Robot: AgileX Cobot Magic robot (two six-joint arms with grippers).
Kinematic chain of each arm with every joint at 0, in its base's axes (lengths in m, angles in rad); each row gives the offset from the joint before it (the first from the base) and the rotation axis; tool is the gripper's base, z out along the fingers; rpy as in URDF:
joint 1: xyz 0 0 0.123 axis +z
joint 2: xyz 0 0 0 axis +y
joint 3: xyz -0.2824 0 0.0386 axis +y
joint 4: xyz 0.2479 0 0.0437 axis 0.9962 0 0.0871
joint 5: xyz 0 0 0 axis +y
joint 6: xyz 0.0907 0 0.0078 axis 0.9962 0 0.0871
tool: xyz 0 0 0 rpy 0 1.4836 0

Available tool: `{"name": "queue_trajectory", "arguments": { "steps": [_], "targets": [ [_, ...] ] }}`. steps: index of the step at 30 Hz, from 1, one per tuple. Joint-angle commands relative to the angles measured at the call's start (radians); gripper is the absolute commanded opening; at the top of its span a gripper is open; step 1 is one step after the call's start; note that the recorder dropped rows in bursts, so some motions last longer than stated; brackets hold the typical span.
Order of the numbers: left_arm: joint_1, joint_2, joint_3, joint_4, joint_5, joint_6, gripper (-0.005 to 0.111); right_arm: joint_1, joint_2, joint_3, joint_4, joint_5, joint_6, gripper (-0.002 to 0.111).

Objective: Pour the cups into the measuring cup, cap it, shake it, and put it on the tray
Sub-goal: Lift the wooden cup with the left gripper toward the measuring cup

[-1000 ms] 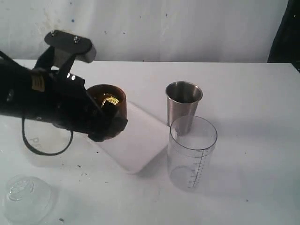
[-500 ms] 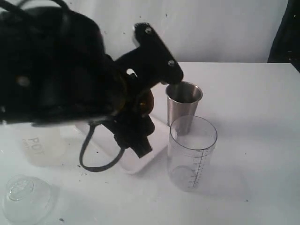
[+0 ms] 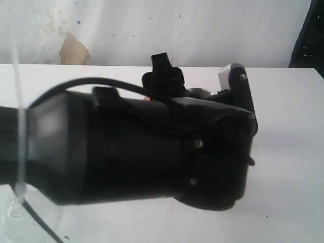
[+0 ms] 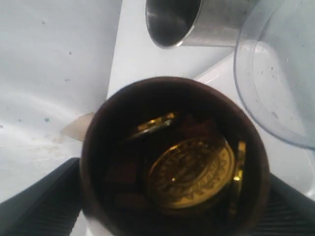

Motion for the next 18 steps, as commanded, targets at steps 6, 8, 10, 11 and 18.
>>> {"name": "queue_trajectory", "arguments": {
  "steps": [6, 8, 10, 11, 18],
  "targets": [
    [-0.032, 0.109, -0.040, 0.186, 0.012, 0.102, 0.000, 0.004, -0.003, 0.001, -0.001, -0.015, 0.002, 0.000],
    [-0.032, 0.125, -0.040, 0.212, 0.012, 0.102, 0.000, 0.004, -0.003, 0.001, -0.001, -0.015, 0.002, 0.000],
    [-0.032, 0.136, -0.040, 0.233, 0.012, 0.115, 0.000, 0.004, -0.003, 0.001, -0.001, -0.015, 0.002, 0.000],
    [-0.032, 0.140, -0.040, 0.247, 0.012, 0.117, 0.000, 0.004, -0.003, 0.001, -0.001, -0.015, 0.002, 0.000],
    [-0.032, 0.142, -0.040, 0.291, 0.012, 0.188, 0.000, 0.004, -0.003, 0.001, 0.001, -0.012, 0.002, 0.000]
  ]
}}
